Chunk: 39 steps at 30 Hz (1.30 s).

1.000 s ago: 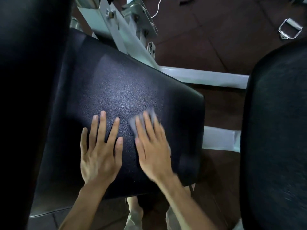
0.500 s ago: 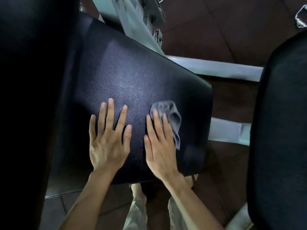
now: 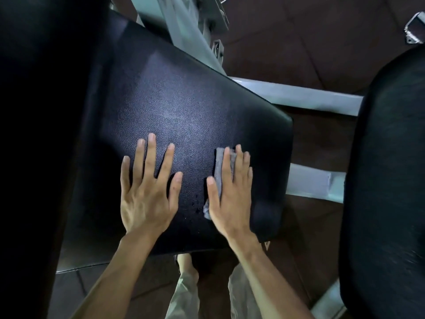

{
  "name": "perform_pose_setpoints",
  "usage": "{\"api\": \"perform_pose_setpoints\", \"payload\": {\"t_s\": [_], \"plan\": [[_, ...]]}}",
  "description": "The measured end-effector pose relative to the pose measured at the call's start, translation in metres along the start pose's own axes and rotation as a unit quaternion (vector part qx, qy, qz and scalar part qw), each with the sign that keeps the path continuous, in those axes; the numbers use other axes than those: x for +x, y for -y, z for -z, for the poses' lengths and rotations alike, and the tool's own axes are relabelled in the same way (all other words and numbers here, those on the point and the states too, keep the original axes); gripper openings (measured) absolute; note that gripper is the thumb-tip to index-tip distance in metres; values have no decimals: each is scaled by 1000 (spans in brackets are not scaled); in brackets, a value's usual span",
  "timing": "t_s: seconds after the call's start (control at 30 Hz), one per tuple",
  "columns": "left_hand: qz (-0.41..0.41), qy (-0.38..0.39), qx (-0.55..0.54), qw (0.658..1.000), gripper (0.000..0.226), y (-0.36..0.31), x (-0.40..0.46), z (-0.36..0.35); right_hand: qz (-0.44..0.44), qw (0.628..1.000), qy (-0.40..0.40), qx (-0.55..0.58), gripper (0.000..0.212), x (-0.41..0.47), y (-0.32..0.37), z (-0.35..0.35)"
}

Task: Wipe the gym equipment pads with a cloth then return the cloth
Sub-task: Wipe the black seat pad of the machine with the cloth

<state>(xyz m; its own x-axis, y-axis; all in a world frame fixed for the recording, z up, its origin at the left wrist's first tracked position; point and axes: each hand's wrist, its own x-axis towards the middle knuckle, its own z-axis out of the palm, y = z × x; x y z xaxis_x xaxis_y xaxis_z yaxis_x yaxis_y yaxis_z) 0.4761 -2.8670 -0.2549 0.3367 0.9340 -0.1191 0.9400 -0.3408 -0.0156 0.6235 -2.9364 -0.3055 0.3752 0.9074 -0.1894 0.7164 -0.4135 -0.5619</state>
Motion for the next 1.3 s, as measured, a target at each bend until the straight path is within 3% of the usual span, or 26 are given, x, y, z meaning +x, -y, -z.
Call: {"api": "perform_pose_setpoints", "payload": {"t_s": [0.17,0.33,0.4,0.53,0.63,0.73,0.83,0.93,1.03,1.2,1.3], "plan": [[2,3,1,1000,58,-1,1,0,-36,999,2,-1,62,-41,-14,-6],[0,-14,0,1000,56,0,2,-2,-108,989,-87,44,60,78,2,8],[-4,-16,-4,1000,55,-1,1,-2,-69,994,-77,39,58,82,23,2],[-5,-17,-10,1000,56,1,0,-1,17,999,-6,31,58,-27,42,-20],[-4,-27,-5,1000,56,0,-1,-2,-10,999,-9,30,59,-71,18,-24],[-11,-38,-9,999,55,-1,-1,-2,-63,997,-44,12,58,-35,2,-15],[-10,-48,-10,999,54,-1,-2,-4,-134,985,-91,65,58,19,21,-10],[-8,-43,-14,999,55,0,-1,-5,-33,996,-45,65,58,-10,49,-22],[-5,-41,-16,999,55,1,-2,-5,34,998,8,48,59,-70,26,-24],[-7,-40,-9,999,54,1,-2,-5,-97,993,-34,51,59,-14,9,-11],[-9,-24,-22,999,56,3,-2,-2,-85,991,-29,96,61,18,38,-7]]}}
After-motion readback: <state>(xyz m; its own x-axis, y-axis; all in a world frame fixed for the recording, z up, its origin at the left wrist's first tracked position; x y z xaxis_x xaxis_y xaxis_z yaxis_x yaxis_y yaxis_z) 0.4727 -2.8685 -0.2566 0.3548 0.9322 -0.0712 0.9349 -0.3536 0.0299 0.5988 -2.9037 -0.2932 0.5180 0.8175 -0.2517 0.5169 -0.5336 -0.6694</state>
